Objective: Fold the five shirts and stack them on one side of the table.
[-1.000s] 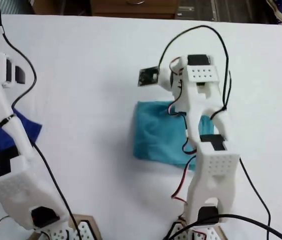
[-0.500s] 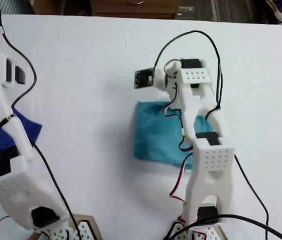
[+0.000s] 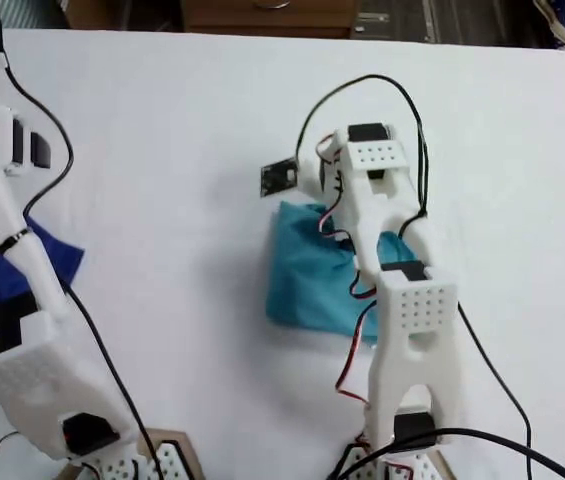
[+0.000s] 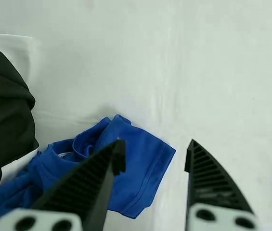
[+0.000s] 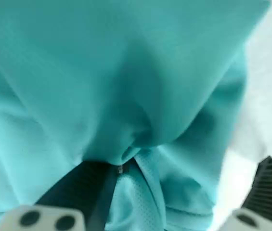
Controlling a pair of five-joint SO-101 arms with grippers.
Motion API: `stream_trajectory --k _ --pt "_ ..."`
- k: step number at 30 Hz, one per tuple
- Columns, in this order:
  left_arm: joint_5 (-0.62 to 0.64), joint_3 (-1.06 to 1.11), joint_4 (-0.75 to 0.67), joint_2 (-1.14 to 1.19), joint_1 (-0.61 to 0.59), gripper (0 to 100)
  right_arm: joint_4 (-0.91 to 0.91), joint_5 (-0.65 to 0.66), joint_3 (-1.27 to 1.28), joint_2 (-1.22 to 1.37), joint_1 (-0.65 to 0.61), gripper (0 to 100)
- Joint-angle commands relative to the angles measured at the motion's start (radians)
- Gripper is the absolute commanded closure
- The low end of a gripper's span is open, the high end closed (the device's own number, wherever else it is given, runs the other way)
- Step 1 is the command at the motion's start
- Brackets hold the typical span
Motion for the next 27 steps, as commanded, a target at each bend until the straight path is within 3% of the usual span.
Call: stream_trajectory --k 1,8,14,16,27 --pt "-0.006 -0.002 0.008 -0.057 -0.006 77 0.007 0.0 -0.098 0.056 0.013 59.4" --pt "-0.006 -0.002 0.009 -0.06 -0.006 77 0.11 0.0 -0.311 0.209 0.008 60.9" --pt "-0.006 -0.004 0.009 -0.064 -0.006 77 0.116 0.08 -0.327 0.228 0.013 92.5" --pt "-0.006 -0.004 0.009 -0.064 -0.006 77 0.116 0.084 -0.328 0.228 0.021 98.2" --pt "-0.006 -0.004 0.008 -0.064 -0.006 77 0.116 0.075 -0.338 0.199 0.134 97.8"
